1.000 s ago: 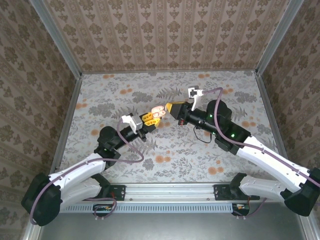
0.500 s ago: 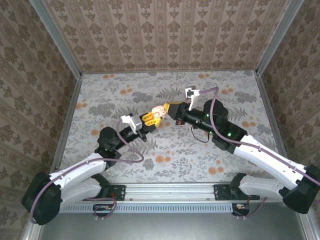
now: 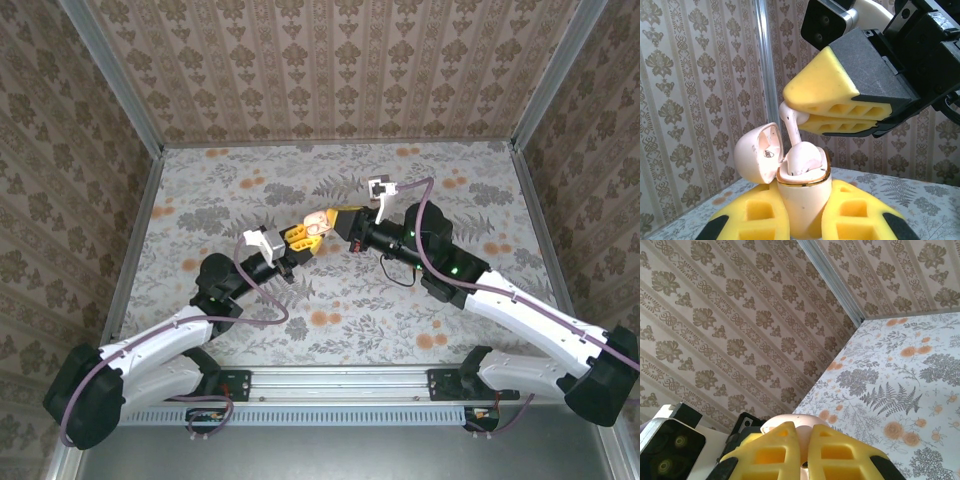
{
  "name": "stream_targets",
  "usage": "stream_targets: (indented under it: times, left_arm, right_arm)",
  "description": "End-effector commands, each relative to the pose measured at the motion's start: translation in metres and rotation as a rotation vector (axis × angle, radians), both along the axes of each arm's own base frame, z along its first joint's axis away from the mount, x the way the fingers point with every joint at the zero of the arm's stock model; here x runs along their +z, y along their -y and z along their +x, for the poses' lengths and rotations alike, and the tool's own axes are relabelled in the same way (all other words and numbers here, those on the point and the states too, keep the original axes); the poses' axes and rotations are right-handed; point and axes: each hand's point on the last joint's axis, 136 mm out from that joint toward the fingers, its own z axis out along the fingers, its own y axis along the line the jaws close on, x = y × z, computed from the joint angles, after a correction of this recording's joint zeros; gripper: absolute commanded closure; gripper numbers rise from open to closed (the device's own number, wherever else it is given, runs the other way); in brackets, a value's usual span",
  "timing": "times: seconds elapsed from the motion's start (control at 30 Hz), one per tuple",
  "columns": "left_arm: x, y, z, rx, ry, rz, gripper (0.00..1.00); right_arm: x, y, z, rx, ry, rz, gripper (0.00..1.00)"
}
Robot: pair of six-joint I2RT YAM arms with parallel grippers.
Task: Insert wireless bluetooth earbuds into charging case
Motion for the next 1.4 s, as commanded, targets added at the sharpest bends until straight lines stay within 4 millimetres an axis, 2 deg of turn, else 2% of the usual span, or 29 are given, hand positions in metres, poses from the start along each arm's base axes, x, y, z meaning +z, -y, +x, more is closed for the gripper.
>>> stream_targets:
  times: [0.0, 0.53, 0.6, 0.77, 0.93, 1.23, 1.37]
  left_arm:
    - [0.031, -0.004, -0.005, 0.000, 0.053, -0.082, 1.00]
    - [0.031, -0.005, -0.001, 0.012, 0.046, -0.088, 1.00]
    - [0.031, -0.004, -0.001, 0.014, 0.047, -0.086, 1.00]
    - [0.031, -0.003, 0.001, 0.019, 0.049, -0.081, 1.00]
    - [0.029, -0.004, 0.002, 0.026, 0.047, -0.073, 1.00]
    - [0.024, -0.005, 0.004, 0.042, 0.038, -0.065, 1.00]
    - [0.022, -0.005, 0.004, 0.038, 0.027, -0.058, 1.00]
  right_arm:
    - [-0.016, 0.001, -0.005, 0.003, -0.024, -0.030, 0.92]
    - [-0.025, -0.001, -0.009, -0.004, 0.005, -0.093, 0.91]
    - [-0.027, -0.002, -0.010, -0.006, 0.001, -0.113, 0.90]
    - [-0.030, -0.004, -0.015, -0.007, -0.027, -0.120, 0.80]
    - [-0.018, -0.003, -0.024, 0.008, -0.027, -0.093, 0.68]
    - [0.013, -0.007, -0.046, 0.119, -0.008, -0.042, 0.58]
    - [0.024, 0.010, -0.048, 0.079, -0.009, -0.110, 0.56]
